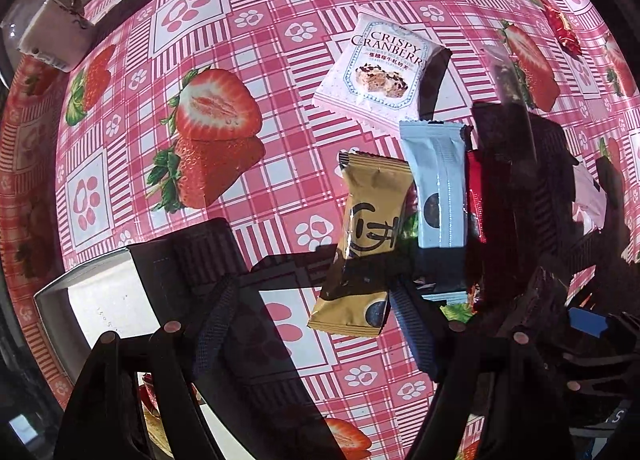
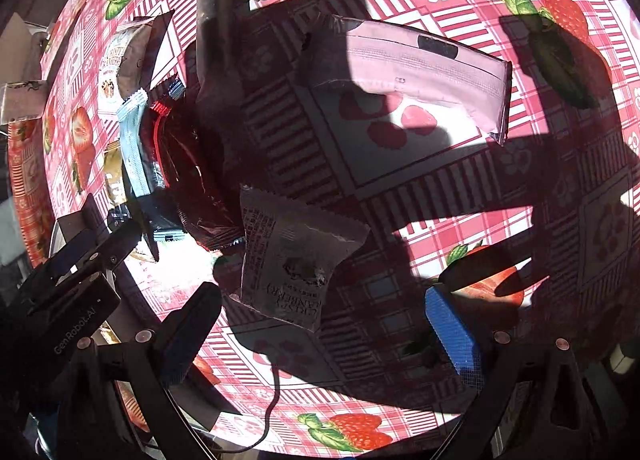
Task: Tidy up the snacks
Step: 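Grasp the gold snack bar with the left tool while the right tool grasps the white Crispy Cranberry packet, then lift and hold the gold bar with the left tool while the right tool holds the cranberry packet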
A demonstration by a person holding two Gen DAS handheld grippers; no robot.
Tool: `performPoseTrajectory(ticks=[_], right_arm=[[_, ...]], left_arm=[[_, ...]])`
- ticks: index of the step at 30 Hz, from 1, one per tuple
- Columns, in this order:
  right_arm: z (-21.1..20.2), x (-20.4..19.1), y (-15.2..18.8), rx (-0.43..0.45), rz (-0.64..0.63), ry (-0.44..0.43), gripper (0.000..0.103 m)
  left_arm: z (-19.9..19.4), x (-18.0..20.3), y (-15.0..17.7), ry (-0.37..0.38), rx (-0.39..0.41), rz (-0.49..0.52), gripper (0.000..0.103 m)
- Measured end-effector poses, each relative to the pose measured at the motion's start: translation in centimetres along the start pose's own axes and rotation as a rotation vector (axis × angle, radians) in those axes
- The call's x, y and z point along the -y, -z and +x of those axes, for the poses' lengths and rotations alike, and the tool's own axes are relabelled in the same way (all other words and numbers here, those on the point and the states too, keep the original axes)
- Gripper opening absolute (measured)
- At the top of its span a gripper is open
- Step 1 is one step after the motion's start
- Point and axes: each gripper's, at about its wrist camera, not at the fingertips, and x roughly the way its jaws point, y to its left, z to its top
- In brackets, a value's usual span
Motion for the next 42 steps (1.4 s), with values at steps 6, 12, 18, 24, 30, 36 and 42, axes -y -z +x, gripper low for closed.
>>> performPoseTrajectory(ticks=[6, 12, 18, 24, 30, 36, 42], right_arm=[[1.2, -1.2, 0.6, 0.018, -0.023, 0.056, 0.102], [1.3, -3.7, 2.0, 0.054, -0.076, 0.142, 0.08], [0.1, -2.6, 3.3, 0.084, -0.158, 0.168, 0.041], [-0.8, 0.3, 5.9, 0.085, -0.224, 0.101, 0.04], [-0.6, 4.1, 8.7, 0.062, -0.224, 0.11, 0.04], [0.2, 6.5, 11.6, 0.053, -0.235, 0.162, 0.044], [-0.3, 8.8, 11.4, 0.043, -0.203, 0.162, 0.064]], left_arm=[[0.4, 1.6, -1.9, 0.006, 0.021, 0.022, 0.08], [0.0, 2.8, -3.3, 0.019, 0.021, 0.034, 0.073], [-0.9, 3.5, -1.9, 0.044, 0.016, 0.015, 0.025], [-0.7, 3.5, 2.3, 0.092, -0.021, -0.036, 0.024], [-0.2, 3.5, 6.9, 0.061, -0.053, -0.05, 0.025], [0.1, 3.8, 8.2, -0.003, -0.061, -0.036, 0.078], [1.4, 2.4, 7.8, 0.032, -0.058, -0.035, 0.082]])
